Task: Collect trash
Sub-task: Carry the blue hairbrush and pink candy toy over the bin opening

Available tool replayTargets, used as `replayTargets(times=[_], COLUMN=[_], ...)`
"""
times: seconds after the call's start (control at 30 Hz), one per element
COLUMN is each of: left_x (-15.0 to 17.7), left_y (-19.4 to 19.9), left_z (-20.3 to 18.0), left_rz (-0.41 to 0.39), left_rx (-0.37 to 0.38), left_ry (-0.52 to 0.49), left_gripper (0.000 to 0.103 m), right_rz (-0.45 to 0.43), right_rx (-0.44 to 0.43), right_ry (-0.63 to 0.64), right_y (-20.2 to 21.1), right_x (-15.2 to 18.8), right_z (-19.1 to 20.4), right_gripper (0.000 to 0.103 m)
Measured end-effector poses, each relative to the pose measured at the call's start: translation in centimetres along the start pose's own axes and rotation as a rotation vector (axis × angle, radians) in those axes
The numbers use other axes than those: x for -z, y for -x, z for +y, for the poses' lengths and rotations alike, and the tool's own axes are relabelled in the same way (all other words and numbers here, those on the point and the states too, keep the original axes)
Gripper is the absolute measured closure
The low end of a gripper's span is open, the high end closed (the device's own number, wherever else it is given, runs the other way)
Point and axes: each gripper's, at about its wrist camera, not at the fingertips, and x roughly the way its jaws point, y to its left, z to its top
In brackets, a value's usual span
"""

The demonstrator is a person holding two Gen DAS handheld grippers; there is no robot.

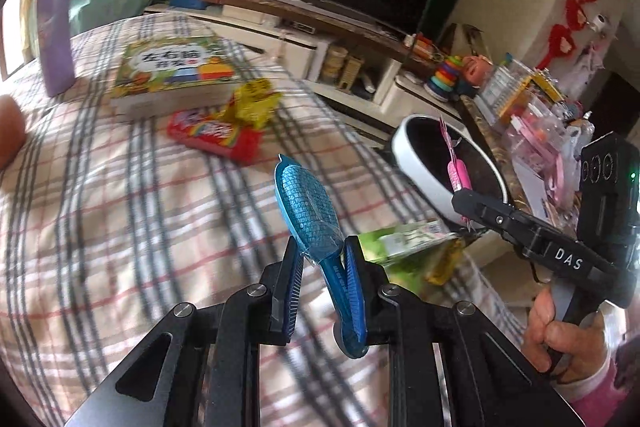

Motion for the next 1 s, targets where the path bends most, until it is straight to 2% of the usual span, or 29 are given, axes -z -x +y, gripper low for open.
replayTargets(times=[0.37,1.0], left_x=[-1.7,-4.5], left_y=[-2.7,-8.8], left_z=[-5.1,-11.0], left_rz=[0.023,0.069], left_rx=[0.047,0.086], left_ry=[-0.101,-0.201], left_gripper=[0.084,0.084], right_rz=[-0.047,-0.07], right_rx=[0.062,0.114], right_ry=[-0.077,-0.132], right_y=[3.3,5.9], right_x=[0.2,-0.2], right_z=[-5.3,-10.7], right_gripper=[0.056,0.056])
